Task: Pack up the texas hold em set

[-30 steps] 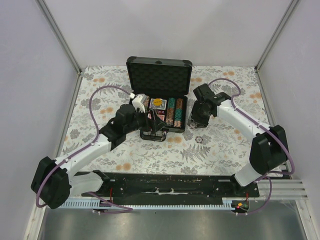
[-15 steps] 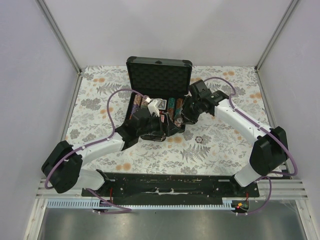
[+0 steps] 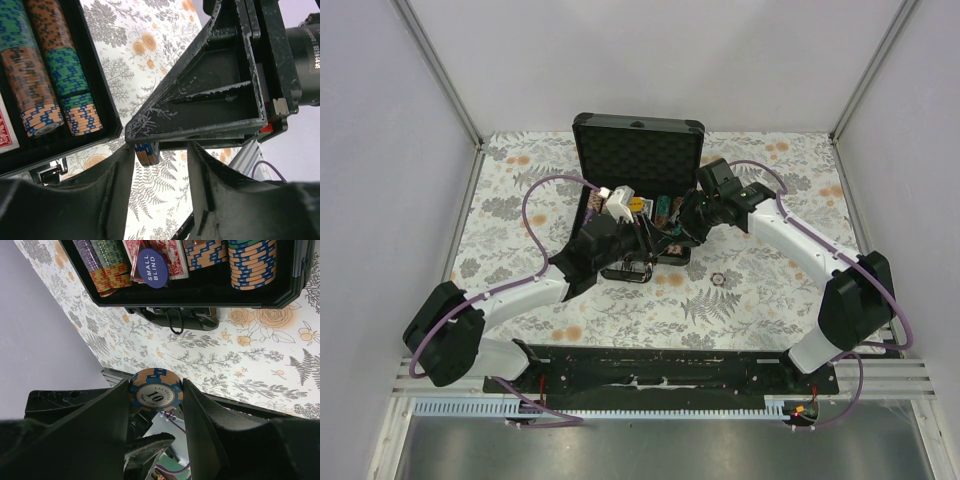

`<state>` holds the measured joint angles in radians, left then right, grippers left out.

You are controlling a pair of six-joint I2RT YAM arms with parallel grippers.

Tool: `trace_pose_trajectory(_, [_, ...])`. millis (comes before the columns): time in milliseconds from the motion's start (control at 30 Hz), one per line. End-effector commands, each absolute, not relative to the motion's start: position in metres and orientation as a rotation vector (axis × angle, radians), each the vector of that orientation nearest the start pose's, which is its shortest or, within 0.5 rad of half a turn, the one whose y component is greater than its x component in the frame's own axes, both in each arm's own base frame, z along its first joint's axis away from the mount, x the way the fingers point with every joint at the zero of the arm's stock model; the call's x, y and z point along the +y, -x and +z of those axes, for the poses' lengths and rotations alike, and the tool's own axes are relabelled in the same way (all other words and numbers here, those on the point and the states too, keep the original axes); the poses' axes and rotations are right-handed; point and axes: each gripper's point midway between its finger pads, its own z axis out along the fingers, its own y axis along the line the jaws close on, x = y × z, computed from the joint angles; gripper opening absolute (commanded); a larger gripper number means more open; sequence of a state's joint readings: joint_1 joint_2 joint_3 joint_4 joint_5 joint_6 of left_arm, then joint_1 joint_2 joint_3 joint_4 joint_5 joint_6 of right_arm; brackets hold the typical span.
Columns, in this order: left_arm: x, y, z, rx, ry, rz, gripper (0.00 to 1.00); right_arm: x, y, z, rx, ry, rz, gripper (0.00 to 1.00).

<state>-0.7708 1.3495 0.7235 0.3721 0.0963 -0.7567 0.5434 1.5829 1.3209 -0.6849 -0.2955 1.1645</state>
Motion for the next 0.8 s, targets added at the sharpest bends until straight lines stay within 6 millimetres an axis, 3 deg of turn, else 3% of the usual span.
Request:
trace_pose_trajectory(0, [-0.328, -0.29, 0.209, 1.895, 0.002, -1.126, 0.5, 0.29, -0.296, 0.181, 2.685, -0.737, 1.034, 0.21])
trace_pose_trajectory(333, [-0.326, -0.29, 0.205, 1.912, 0.017, -1.115, 0.24, 0.293, -0.296, 0.176, 2.693, -0.756, 1.054, 0.21])
trace_pose_trajectory(467, [-0.328, -0.29, 0.206, 1.911, 0.002, -1.116, 0.03, 0.293, -0.294, 0.172, 2.704, -0.753, 1.05, 0.23])
trace_pose_trajectory(633, [-0.331, -0.285, 0.202, 1.928, -0.102, -1.099, 0.02, 0.288, -0.295, 0.172, 2.69, -0.745, 1.012, 0.46])
trace_pose_trajectory(767, [-0.331, -0.275, 0.189, 1.962, -0.353, -1.0, 0.02, 0.278, -0.299, 0.183, 2.649, -0.711, 0.981, 0.61])
